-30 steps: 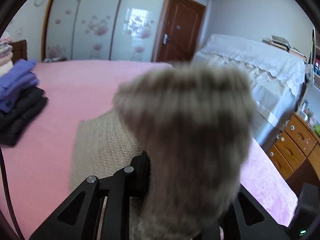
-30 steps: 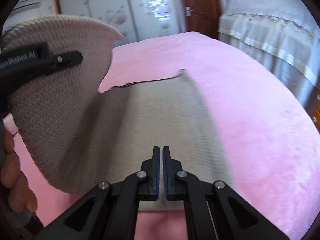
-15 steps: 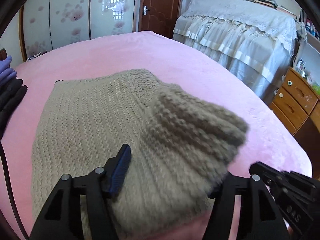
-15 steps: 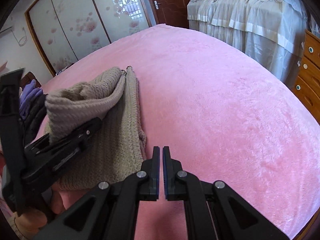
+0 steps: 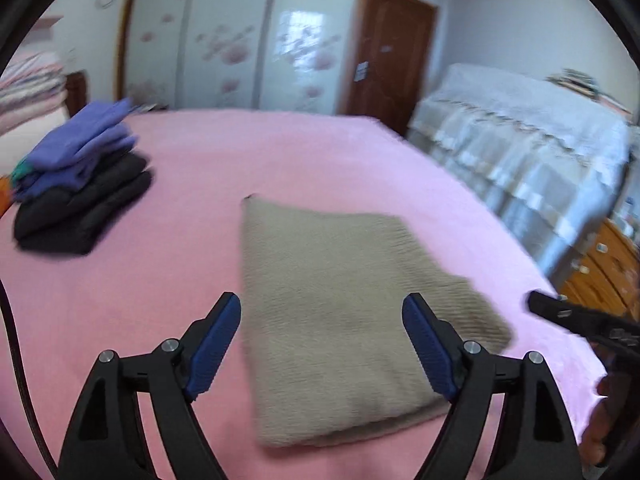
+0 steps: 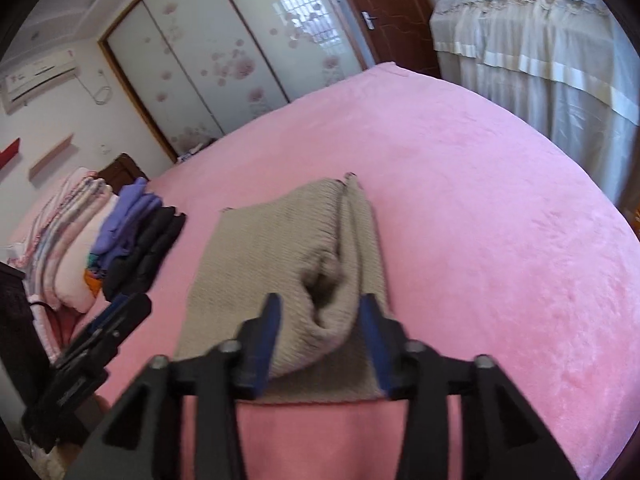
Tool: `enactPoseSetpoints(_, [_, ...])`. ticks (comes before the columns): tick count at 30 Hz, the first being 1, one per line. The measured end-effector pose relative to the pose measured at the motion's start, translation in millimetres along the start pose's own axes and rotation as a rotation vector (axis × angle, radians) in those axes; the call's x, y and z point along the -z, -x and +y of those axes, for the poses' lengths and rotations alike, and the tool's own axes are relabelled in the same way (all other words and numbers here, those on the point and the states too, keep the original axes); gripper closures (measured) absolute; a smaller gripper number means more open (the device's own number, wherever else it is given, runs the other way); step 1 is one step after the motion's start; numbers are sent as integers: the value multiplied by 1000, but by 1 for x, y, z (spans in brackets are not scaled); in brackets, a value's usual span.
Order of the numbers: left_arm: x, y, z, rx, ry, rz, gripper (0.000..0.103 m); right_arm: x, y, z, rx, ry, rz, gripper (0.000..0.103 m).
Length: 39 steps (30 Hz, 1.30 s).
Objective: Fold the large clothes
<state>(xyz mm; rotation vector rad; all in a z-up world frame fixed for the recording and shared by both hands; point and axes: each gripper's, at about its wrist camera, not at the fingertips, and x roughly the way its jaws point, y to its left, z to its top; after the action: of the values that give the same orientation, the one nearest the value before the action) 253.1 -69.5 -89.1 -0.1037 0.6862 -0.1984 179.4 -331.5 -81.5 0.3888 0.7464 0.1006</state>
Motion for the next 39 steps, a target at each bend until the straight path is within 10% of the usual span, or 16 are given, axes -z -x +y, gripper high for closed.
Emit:
enactPoseSetpoints(6, [24, -38, 51, -59, 151, 152, 21, -13, -35, 20, 15, 73, 74, 54])
enactPoseSetpoints(10, [40, -54, 57, -73, 138, 186, 21, -8, -67, 23, 33, 137, 151, 89])
enactPoseSetpoints(18, [47, -63, 37, -52, 87, 205, 21, 12, -59, -2, 52, 92, 167, 95])
enactPoseSetpoints(32, [58, -78, 28, -40, -16, 295, 20, 55, -83, -7, 191, 142, 200, 94])
enactPoseSetpoints(36, [38, -55, 25, -34, -48, 248, 21, 44, -67, 8, 262, 215, 198, 56])
enactPoseSetpoints(39, [15, -36, 23, -23, -60, 151, 21, 28, -45, 16, 270, 251, 123, 53])
